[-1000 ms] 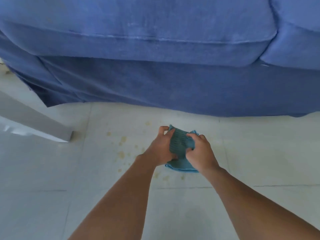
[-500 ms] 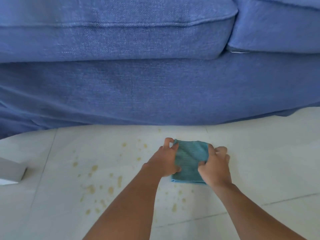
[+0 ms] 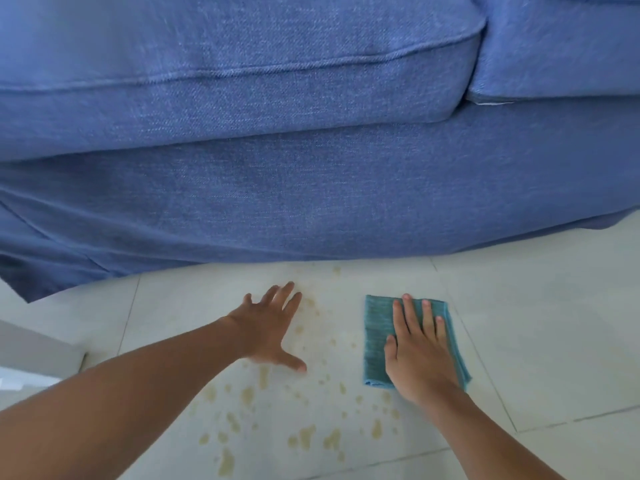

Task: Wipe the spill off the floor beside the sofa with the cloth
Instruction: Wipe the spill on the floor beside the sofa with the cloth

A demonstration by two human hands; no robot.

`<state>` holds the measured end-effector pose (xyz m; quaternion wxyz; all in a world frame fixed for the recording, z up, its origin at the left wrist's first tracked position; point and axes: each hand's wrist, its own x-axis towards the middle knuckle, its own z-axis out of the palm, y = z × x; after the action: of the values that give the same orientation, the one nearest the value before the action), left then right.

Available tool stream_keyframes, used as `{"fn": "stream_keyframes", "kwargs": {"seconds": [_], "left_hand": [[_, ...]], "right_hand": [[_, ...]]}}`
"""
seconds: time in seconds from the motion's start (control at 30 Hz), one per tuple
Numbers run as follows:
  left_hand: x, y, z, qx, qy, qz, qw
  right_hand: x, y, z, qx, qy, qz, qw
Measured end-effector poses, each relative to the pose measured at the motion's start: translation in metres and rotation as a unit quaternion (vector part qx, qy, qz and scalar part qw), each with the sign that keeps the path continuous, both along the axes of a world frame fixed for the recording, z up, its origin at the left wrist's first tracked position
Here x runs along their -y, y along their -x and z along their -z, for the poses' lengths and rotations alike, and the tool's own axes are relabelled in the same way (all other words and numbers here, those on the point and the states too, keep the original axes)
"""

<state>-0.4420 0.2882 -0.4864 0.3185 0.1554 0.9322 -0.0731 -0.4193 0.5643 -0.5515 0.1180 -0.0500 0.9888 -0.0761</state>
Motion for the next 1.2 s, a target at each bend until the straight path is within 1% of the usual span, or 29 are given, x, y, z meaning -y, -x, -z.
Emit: {"fn": "stream_keyframes", "kwargs": {"seconds": [0.13, 0.27, 0.33, 0.4, 0.5, 0.53, 0.6, 0.63, 0.7, 0.8, 0.87, 0.9, 0.97, 1.03, 1.07, 1.13, 1.2], "left_hand": [[0.005, 0.003, -0.005, 0.020, -0.012, 0.006, 1.000], [0.014, 0.003, -0.001, 0.029, -0.012, 0.025, 0.999], [0.018, 0.003, 0.000, 0.039, -0.025, 0.027, 0.999], [0.019, 0.003, 0.005, 0.034, -0.045, 0.021, 0.998], [0.022, 0.002, 0.011, 0.024, -0.056, 0.017, 0.998], [0.023, 0.001, 0.013, 0.026, -0.061, 0.011, 0.998], [0.026, -0.002, 0.015, 0.035, -0.078, -0.002, 0.996], [0.028, -0.004, 0.016, 0.036, -0.084, -0.005, 0.996], [0.035, -0.007, 0.017, 0.037, -0.088, -0.002, 0.995], [0.049, -0.017, 0.014, 0.046, -0.094, -0.004, 0.994], [0.052, -0.023, 0.010, 0.037, -0.109, -0.012, 0.993], [0.052, -0.024, 0.008, 0.024, -0.127, -0.024, 0.991], [0.050, -0.025, 0.001, -0.010, -0.170, -0.052, 0.984], [0.047, -0.024, -0.006, -0.044, -0.172, -0.044, 0.983], [0.047, -0.024, -0.008, -0.054, -0.168, -0.045, 0.983], [0.048, -0.023, -0.009, -0.054, -0.166, -0.063, 0.983], [0.048, -0.027, -0.005, -0.048, -0.167, -0.069, 0.982]], "right_hand": [[0.022, 0.021, -0.006, 0.005, 0.013, 0.002, 1.000], [0.011, -0.014, 0.005, -0.029, 0.003, -0.043, 0.999], [-0.010, -0.020, 0.005, -0.027, -0.008, -0.023, 0.999], [-0.014, -0.009, 0.006, -0.014, -0.019, 0.028, 0.999], [0.017, 0.009, 0.007, -0.030, -0.001, 0.087, 0.996], [0.026, 0.006, 0.008, -0.038, 0.005, 0.081, 0.996], [0.027, -0.017, 0.009, -0.045, 0.015, 0.027, 0.998], [0.021, -0.030, 0.007, -0.049, 0.016, 0.003, 0.999], [0.000, -0.049, 0.001, -0.035, 0.001, -0.007, 0.999], [-0.008, -0.034, 0.003, -0.030, -0.016, 0.053, 0.998], [0.014, -0.022, 0.004, -0.031, -0.004, 0.104, 0.994], [0.027, -0.027, 0.006, -0.033, 0.003, 0.107, 0.994], [0.038, -0.055, 0.010, -0.042, 0.019, 0.050, 0.998], [0.023, -0.085, 0.007, -0.038, 0.018, -0.010, 0.999], [0.010, -0.091, 0.006, -0.038, 0.013, -0.021, 0.999], [-0.008, -0.082, 0.006, -0.030, -0.006, 0.010, 0.999], [0.001, -0.060, 0.008, -0.023, -0.017, 0.089, 0.996]]}}
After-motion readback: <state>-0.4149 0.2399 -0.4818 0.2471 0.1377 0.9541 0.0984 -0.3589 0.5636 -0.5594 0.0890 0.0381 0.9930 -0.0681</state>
